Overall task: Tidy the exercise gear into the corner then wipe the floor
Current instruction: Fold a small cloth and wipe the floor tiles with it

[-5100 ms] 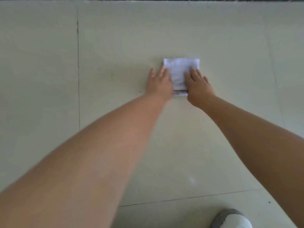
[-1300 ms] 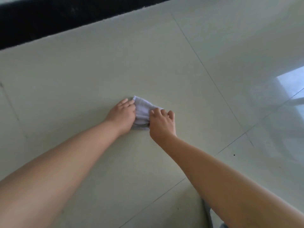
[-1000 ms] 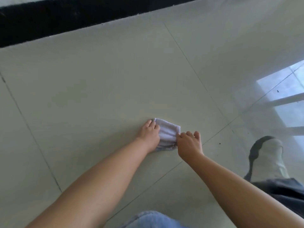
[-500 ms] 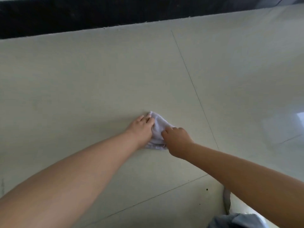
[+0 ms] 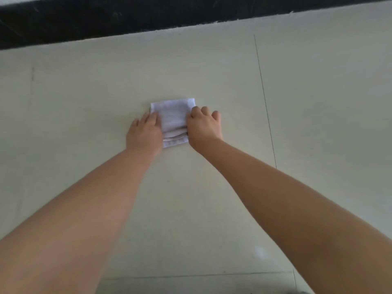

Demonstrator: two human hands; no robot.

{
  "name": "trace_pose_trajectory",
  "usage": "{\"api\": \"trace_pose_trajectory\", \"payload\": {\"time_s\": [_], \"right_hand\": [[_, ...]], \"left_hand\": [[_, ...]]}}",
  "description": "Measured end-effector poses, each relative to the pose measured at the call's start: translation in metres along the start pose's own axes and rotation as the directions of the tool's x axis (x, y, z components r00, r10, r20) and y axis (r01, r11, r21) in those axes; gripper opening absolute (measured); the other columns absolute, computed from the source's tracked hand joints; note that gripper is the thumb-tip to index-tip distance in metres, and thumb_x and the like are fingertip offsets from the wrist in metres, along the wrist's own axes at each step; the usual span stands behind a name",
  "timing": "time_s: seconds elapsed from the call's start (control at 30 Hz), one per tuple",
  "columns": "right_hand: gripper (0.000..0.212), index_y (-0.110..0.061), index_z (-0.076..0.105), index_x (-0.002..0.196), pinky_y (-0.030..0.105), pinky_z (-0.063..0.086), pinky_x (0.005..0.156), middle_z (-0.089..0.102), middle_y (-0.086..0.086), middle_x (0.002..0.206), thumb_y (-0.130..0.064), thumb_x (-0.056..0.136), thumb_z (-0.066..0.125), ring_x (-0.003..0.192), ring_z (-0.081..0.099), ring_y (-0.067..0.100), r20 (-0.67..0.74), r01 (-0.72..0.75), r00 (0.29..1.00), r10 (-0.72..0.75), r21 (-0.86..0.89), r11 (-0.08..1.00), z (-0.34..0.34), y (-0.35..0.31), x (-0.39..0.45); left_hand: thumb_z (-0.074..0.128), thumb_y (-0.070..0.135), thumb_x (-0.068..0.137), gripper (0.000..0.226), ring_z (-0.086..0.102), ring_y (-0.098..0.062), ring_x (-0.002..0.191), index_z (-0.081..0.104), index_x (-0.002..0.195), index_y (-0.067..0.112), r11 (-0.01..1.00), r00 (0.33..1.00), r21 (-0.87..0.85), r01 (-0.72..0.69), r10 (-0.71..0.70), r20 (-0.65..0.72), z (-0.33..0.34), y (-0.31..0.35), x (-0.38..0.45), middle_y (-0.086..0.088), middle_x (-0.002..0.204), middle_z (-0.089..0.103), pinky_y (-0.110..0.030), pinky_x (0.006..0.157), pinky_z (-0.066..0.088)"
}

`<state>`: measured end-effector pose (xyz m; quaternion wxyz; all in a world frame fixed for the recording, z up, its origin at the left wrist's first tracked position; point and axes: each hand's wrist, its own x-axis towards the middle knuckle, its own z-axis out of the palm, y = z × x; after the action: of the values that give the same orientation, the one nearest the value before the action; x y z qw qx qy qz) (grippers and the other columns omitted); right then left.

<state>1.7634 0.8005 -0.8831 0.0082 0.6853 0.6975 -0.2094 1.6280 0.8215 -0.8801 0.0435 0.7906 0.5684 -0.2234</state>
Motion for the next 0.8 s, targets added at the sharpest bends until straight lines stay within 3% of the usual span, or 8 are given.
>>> {"api": "trace_pose_trajectory", "payload": {"time_s": [0.13,0.2,0.27,0.33,0.47,0.63,0.7,0.8], "right_hand": [[0.030,-0.004,0.061,0.111,0.038,0.031,0.101,0.053,0.010,0.121,-0.003,0.082,0.053,0.116,0.047,0.028,0.071,0.175,0.981,-0.180,0.066,0.982,0.026,-0.037,-0.036],[0.027,-0.013,0.071,0.078,0.036,0.045,0.090,0.066,0.002,0.087,-0.011,0.051,0.075,0.085,0.063,0.023,-0.012,0.213,0.977,-0.213,0.031,0.977,0.042,-0.027,-0.072],[0.024,-0.018,0.072,0.067,0.037,0.040,0.083,0.064,-0.005,0.066,-0.015,0.044,0.066,0.068,0.060,0.019,-0.012,0.213,0.977,-0.214,-0.029,0.977,0.051,0.004,-0.109],[0.038,-0.017,0.074,0.077,0.037,0.029,0.080,0.065,-0.003,0.067,-0.006,0.050,0.049,0.067,0.060,0.022,-0.041,0.166,0.985,-0.169,-0.054,0.985,0.053,0.047,-0.137],[0.037,-0.006,0.074,0.082,0.034,0.026,0.077,0.067,0.009,0.069,0.004,0.050,0.060,0.064,0.065,0.032,-0.185,-0.113,0.978,0.098,-0.075,0.991,0.018,0.132,-0.131],[0.028,-0.001,0.061,0.103,0.037,0.023,0.098,0.056,0.018,0.113,0.006,0.078,0.050,0.111,0.044,0.033,-0.202,-0.332,0.925,0.321,-0.019,0.943,-0.027,0.157,-0.038],[0.028,-0.004,0.059,0.105,0.038,0.023,0.101,0.051,0.015,0.119,0.002,0.080,0.048,0.116,0.040,0.030,-0.163,-0.280,0.948,0.272,-0.025,0.960,-0.036,0.138,0.001],[0.033,-0.009,0.058,0.115,0.040,0.021,0.108,0.049,0.010,0.129,-0.002,0.085,0.046,0.125,0.037,0.027,-0.095,-0.129,0.987,0.127,-0.022,0.991,-0.027,0.086,0.031]], "left_hand": [[0.063,-0.001,0.080,0.041,0.056,-0.043,0.119,0.059,0.118,-0.015,0.996,0.998,-0.082,-0.036,0.039,0.039,0.037,-0.041,-0.060,-0.031,0.125,0.058,-0.047,0.095,0.047],[0.056,0.010,0.075,0.033,0.069,-0.041,0.093,0.070,0.094,-0.015,0.996,0.997,-0.049,-0.072,0.070,-0.029,0.051,-0.033,-0.096,-0.030,0.099,0.070,-0.040,0.081,0.054],[0.043,0.021,0.075,0.045,0.069,-0.035,0.092,0.074,0.089,-0.010,0.976,0.978,-0.076,-0.203,0.198,-0.060,0.060,-0.008,-0.116,-0.025,0.094,0.073,-0.039,0.089,0.044],[0.042,0.024,0.074,0.047,0.073,-0.031,0.090,0.076,0.089,-0.004,0.926,0.927,-0.086,-0.368,0.359,-0.104,0.056,0.031,-0.113,-0.019,0.094,0.074,-0.034,0.082,0.054],[0.037,0.017,0.073,0.047,0.073,-0.025,0.094,0.076,0.091,-0.001,0.845,0.861,-0.184,-0.502,0.469,-0.199,0.027,0.122,-0.050,-0.014,0.098,0.075,-0.034,0.078,0.058],[0.017,0.010,0.095,0.053,0.014,-0.024,0.148,0.026,0.146,-0.005,0.936,0.953,-0.191,-0.296,0.276,-0.124,-0.035,0.163,0.042,-0.016,0.156,0.020,-0.037,0.120,0.009],[0.004,0.015,0.090,0.063,0.015,-0.023,0.148,0.026,0.146,-0.003,0.968,0.980,-0.186,-0.170,0.147,-0.135,-0.039,0.138,0.060,-0.013,0.156,0.021,-0.039,0.119,0.010],[0.024,0.010,0.097,0.051,0.015,-0.022,0.147,0.021,0.148,0.001,0.993,0.994,-0.101,-0.057,0.047,-0.100,-0.018,0.076,0.056,-0.010,0.158,0.017,-0.039,0.117,0.015]]}}
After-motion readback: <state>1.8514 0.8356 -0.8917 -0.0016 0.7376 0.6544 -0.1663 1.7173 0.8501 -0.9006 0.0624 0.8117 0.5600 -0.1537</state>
